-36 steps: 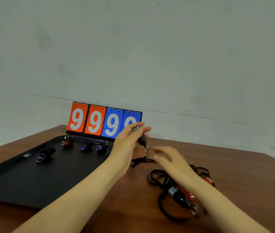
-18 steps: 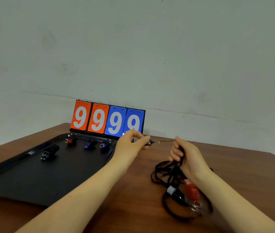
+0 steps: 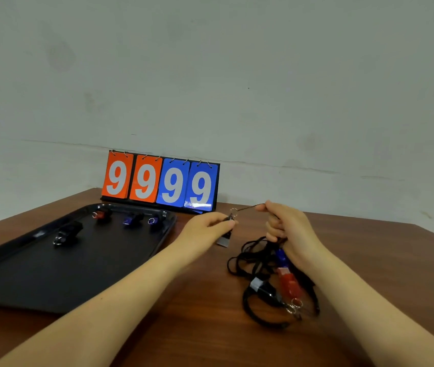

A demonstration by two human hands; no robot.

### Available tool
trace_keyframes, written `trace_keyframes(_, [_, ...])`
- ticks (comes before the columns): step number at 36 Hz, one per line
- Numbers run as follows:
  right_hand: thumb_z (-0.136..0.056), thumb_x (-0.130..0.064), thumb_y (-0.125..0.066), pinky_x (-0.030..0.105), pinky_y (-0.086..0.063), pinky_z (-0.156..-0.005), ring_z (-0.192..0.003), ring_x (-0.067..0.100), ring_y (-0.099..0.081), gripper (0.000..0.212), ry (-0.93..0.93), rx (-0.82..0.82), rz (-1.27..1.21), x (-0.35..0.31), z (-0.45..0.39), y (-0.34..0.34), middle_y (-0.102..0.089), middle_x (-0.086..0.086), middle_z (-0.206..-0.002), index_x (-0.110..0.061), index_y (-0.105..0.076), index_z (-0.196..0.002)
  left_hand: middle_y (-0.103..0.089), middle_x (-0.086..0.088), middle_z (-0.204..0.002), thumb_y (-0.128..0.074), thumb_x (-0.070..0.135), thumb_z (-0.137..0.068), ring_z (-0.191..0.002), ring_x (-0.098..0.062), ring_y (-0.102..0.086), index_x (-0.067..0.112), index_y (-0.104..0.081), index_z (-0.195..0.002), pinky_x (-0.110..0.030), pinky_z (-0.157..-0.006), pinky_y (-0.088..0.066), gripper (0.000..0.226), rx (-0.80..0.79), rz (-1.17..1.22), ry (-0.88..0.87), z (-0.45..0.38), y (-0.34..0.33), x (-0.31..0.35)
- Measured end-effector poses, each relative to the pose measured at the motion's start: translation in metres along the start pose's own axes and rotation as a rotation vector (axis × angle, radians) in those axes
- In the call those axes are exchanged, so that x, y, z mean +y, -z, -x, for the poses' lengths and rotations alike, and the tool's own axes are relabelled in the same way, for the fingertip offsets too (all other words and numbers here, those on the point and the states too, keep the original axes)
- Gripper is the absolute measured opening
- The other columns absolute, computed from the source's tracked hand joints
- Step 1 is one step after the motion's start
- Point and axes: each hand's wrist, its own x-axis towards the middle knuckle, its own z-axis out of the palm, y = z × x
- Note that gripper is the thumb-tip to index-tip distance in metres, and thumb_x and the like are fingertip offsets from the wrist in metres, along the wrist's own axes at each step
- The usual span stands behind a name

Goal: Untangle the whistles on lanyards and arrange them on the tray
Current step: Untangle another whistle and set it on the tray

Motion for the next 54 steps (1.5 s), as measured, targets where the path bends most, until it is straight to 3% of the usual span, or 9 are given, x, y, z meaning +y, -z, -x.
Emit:
trace_keyframes(5, [-0.097, -0.027, -0.052, 0.018, -0.03, -0.05, -0.047, 0.002, -0.034, 0.023, 0.125, 0.01, 0.42, 0.007, 0.0, 0.005, -0.046, -0.015, -0.049, -0.018, -0.071, -0.09, -0.067, -0.009, -0.11, -0.057, 0.016, -0.094, -0.1, -0.019, -0.067, 0.01, -0.063, -0.114, -0.025, -0.079, -0.057, 0.021, -0.015, 0.522, 0.157, 0.0, -0.002, 0.003])
trace_keyframes(9, [-0.096, -0.032, -0.051, 0.015, -0.04, -0.067, -0.071, -0.008, -0.055, 0.022, 0.303, -0.067, 0.892, 0.017, 0.0, 0.003, -0.065, -0.019, -0.079, -0.026, -0.072, -0.092, -0.067, -0.016, -0.095, -0.055, 0.004, -0.094, -0.091, -0.025, -0.07, -0.002, -0.059, -0.103, -0.034, -0.08, -0.059, 0.012, -0.033, 0.84, 0.171, 0.003, -0.005, 0.006])
trace_keyframes(13, [-0.098, -0.037, -0.046, 0.031, -0.047, -0.068, -0.068, 0.011, -0.059, 0.033, 0.305, -0.28, 1.128, 0.024, 0.007, -0.005, -0.065, 0.0, -0.072, -0.017, -0.07, -0.087, -0.064, -0.015, -0.088, -0.055, 0.004, -0.094, -0.094, -0.029, -0.068, -0.002, -0.059, -0.096, -0.034, -0.079, -0.059, 0.008, 0.064, 0.962, 0.196, 0.001, -0.006, 0.006])
trace_keyframes(21, [-0.102, -0.033, -0.038, 0.026, -0.046, -0.073, -0.073, 0.007, -0.057, 0.034, 0.387, -0.407, 1.078, 0.028, 0.021, -0.028, -0.061, -0.003, -0.073, -0.016, -0.067, -0.101, -0.071, -0.011, -0.107, -0.061, 0.013, -0.091, -0.098, -0.019, -0.068, 0.008, -0.065, -0.109, -0.025, -0.076, -0.054, 0.019, 0.2, 0.904, 0.206, -0.002, -0.003, -0.004])
trace_keyframes(35, [-0.1, -0.025, -0.042, 0.021, -0.036, -0.058, -0.061, 0.003, -0.048, 0.019, 0.464, -0.3, 0.893, 0.018, 0.023, -0.023, -0.054, -0.019, -0.063, -0.02, -0.057, -0.09, -0.072, -0.007, -0.094, -0.062, 0.012, -0.092, -0.077, -0.011, -0.072, 0.011, -0.068, -0.112, -0.022, -0.066, -0.057, 0.021, 0.193, 0.563, 0.121, 0.0, -0.009, -0.007])
trace_keyframes(38, [-0.099, -0.022, -0.042, 0.016, -0.036, -0.057, -0.059, 0.0, -0.046, 0.023, 0.427, -0.19, 0.755, 0.015, 0.021, -0.021, -0.052, -0.014, -0.063, -0.019, -0.059, -0.085, -0.073, -0.001, -0.081, -0.062, 0.014, -0.092, -0.074, -0.01, -0.071, 0.01, -0.068, -0.112, -0.027, -0.075, -0.059, 0.022, 0.15, 0.576, 0.124, 0.0, -0.009, -0.008])
trace_keyframes(42, [-0.1, -0.023, -0.041, 0.02, -0.032, -0.055, -0.049, -0.002, -0.043, 0.028, 0.338, -0.046, 0.609, 0.014, 0.013, -0.014, -0.051, -0.022, -0.052, -0.019, -0.061, -0.081, -0.073, -0.007, -0.104, -0.063, 0.019, -0.091, -0.092, -0.017, -0.071, 0.014, -0.07, -0.112, -0.026, -0.08, -0.057, 0.023, 0.097, 0.609, 0.136, 0.0, -0.009, -0.005])
trace_keyframes(46, [-0.099, -0.027, -0.045, 0.019, -0.031, -0.053, -0.045, -0.001, -0.041, 0.029, 0.299, 0.024, 0.603, 0.015, 0.006, -0.008, -0.048, -0.017, -0.047, -0.021, -0.065, -0.081, -0.074, -0.005, -0.102, -0.06, 0.017, -0.093, -0.091, -0.011, -0.07, 0.012, -0.07, -0.111, -0.021, -0.079, -0.055, 0.022, 0.016, 0.764, 0.124, 0.001, -0.011, 0.0])
trace_keyframes(54, [-0.1, -0.031, -0.044, 0.02, -0.04, -0.054, -0.048, 0.002, -0.044, 0.027, 0.3, -0.169, 0.842, 0.027, 0.012, -0.02, -0.05, -0.009, -0.051, -0.022, -0.069, -0.094, -0.075, -0.008, -0.09, -0.06, 0.005, -0.09, -0.084, -0.013, -0.072, 0.006, -0.073, -0.09, -0.021, -0.073, -0.057, 0.013, 0.065, 1.072, 0.158, 0.0, -0.012, 0.001])
